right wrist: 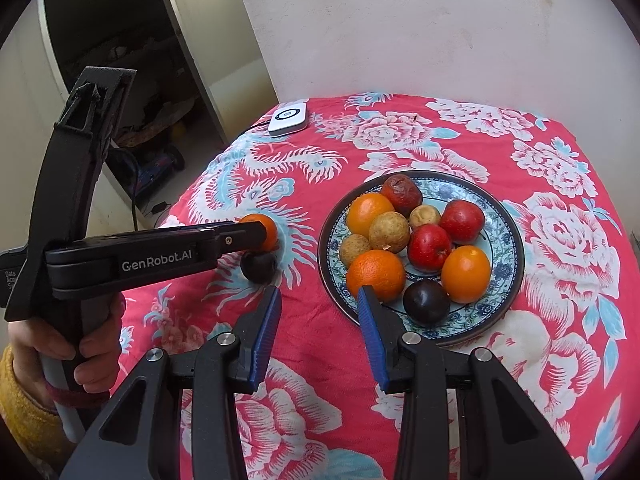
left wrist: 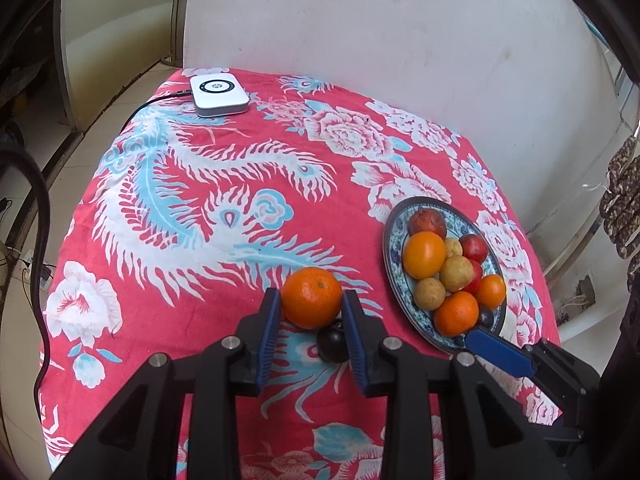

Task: Organize fruits
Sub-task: 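Grasp the orange with the left tool while the right tool grasps the dark plum, then carry the orange and plum over the plate with both tools, then lower the orange and plum onto the plate and open both tools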

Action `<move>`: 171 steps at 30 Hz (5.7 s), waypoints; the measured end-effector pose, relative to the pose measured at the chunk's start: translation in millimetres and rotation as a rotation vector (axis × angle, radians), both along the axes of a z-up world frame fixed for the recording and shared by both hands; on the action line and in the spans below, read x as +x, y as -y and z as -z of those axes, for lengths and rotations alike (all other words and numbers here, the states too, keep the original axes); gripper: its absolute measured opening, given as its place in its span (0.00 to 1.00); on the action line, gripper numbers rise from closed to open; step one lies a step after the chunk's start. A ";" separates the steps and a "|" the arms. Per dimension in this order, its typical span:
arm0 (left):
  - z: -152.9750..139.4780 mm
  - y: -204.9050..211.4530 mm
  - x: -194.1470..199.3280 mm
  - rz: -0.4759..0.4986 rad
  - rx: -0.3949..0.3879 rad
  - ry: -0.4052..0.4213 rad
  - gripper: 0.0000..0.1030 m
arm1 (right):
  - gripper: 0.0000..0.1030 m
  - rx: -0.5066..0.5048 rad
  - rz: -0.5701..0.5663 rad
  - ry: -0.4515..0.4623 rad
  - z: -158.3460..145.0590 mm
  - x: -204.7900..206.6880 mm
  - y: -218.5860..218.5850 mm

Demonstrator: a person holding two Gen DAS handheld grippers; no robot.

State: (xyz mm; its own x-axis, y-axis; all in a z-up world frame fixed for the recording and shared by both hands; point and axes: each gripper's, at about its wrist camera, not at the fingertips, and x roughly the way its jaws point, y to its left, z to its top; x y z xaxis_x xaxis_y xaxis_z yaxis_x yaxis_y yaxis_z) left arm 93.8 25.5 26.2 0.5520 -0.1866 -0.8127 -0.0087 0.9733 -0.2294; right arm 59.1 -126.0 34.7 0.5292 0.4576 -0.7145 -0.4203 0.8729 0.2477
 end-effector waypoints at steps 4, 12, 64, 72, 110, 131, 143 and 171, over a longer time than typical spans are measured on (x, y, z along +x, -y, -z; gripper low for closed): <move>1.5 2.9 -0.1 0.012 0.020 0.005 0.35 | 0.39 0.001 -0.002 0.002 -0.6 -0.9 -1.4; 7.0 3.4 5.3 -0.010 0.022 -0.009 0.35 | 0.39 0.003 -0.004 0.008 -1.7 -1.3 -2.2; -21.5 -45.5 -35.5 -0.122 0.013 0.048 0.35 | 0.27 -0.076 -0.189 0.005 13.5 24.3 -75.6; -29.2 -32.6 -35.9 -0.084 -0.006 0.062 0.35 | 0.27 -0.034 -0.152 0.036 -4.3 18.0 -54.0; -51.0 66.7 -4.0 0.148 0.002 0.111 0.35 | 0.27 0.002 0.094 0.082 -26.8 20.7 59.5; -27.3 123.4 72.3 0.243 -0.003 0.075 0.35 | 0.27 0.009 0.160 0.050 -3.3 53.0 93.2; -3.1 135.1 90.5 0.245 0.020 0.031 0.35 | 0.27 0.016 0.142 0.041 6.2 61.8 94.3; -16.6 125.5 78.2 0.203 0.064 0.068 0.37 | 0.27 0.034 0.149 0.026 14.8 63.2 95.5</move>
State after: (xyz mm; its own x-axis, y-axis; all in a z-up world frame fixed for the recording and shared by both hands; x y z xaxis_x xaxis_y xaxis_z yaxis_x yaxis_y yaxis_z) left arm 172.0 -100.0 42.8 0.5619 -0.2489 -0.7889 0.2022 0.9661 -0.1608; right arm 122.3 -221.5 19.9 0.6116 0.3966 -0.6846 -0.2935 0.9173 0.2692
